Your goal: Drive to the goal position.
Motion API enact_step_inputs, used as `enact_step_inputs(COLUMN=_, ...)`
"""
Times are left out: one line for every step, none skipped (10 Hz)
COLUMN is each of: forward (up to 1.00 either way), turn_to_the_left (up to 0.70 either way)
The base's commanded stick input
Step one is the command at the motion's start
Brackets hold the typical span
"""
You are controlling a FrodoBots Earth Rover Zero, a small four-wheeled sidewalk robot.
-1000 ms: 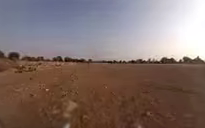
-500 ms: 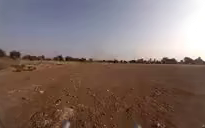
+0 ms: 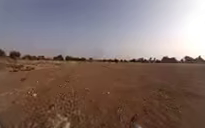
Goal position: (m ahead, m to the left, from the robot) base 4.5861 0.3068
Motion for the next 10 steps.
enact_step_inputs(forward=0.50, turn_to_the_left=0.00)
enact_step_inputs(forward=0.50, turn_to_the_left=0.00)
enact_step_inputs(forward=0.50, turn_to_the_left=0.00)
enact_step_inputs(forward=0.50, turn_to_the_left=0.00)
enact_step_inputs(forward=0.50, turn_to_the_left=0.00)
enact_step_inputs(forward=0.50, turn_to_the_left=0.00)
enact_step_inputs(forward=0.50, turn_to_the_left=0.00)
enact_step_inputs(forward=0.50, turn_to_the_left=0.00)
enact_step_inputs(forward=0.50, turn_to_the_left=0.00)
enact_step_inputs(forward=0.50, turn_to_the_left=0.00)
